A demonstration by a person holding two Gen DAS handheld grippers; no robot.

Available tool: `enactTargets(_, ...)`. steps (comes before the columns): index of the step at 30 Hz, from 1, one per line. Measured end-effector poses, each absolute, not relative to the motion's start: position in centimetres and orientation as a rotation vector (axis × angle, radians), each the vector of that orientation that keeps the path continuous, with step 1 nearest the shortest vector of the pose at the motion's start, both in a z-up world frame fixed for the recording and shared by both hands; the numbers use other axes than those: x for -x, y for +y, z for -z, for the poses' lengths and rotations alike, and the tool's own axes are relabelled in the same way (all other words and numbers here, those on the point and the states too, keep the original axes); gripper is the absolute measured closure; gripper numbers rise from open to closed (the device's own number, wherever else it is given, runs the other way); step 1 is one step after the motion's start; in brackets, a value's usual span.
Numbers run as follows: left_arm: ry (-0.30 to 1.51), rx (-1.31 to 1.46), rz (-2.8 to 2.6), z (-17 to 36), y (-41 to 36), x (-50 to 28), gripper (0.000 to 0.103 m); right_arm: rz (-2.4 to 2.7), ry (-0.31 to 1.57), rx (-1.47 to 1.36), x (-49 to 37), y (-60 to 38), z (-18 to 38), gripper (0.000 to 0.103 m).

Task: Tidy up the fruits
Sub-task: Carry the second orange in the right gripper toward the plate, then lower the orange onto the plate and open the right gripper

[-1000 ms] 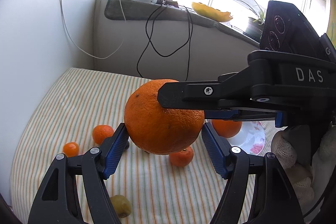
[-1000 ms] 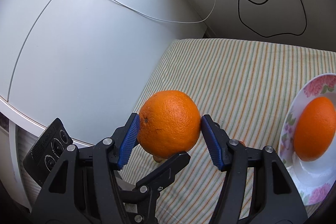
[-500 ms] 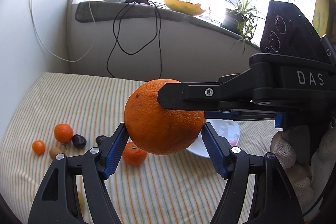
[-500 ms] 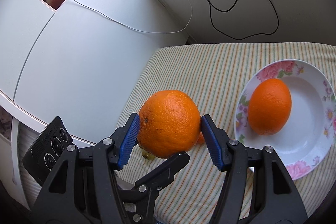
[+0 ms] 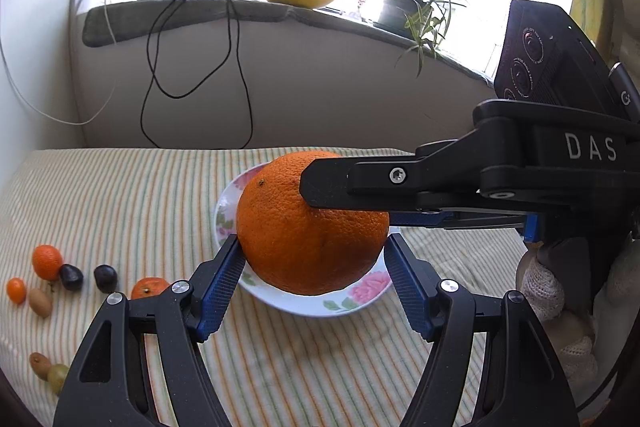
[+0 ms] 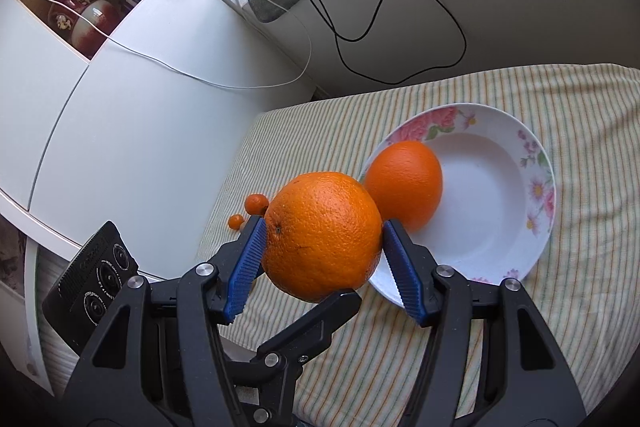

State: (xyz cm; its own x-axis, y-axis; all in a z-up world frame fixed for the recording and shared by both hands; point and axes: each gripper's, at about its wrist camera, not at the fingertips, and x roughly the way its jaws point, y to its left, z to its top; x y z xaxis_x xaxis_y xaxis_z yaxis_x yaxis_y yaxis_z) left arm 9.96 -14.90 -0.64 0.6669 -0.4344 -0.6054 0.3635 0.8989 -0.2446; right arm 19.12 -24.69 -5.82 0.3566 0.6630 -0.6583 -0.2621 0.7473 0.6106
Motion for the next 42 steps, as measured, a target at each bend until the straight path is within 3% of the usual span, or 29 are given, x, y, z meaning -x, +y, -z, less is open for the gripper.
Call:
enactTargets(17, 0.759, 0.065, 0.518, 2.4, -20.8, -12.2, 0.031, -0.538, 1.054, -0.5, -20.3, -31.8, 7.9, 0.04)
enactTargets(42, 0.782, 0.015, 0.461, 3.8, -23.0, -14.1, 0.031, -0.544, 1.063, -0.537, -22.7, -33.3, 9.4, 0.039)
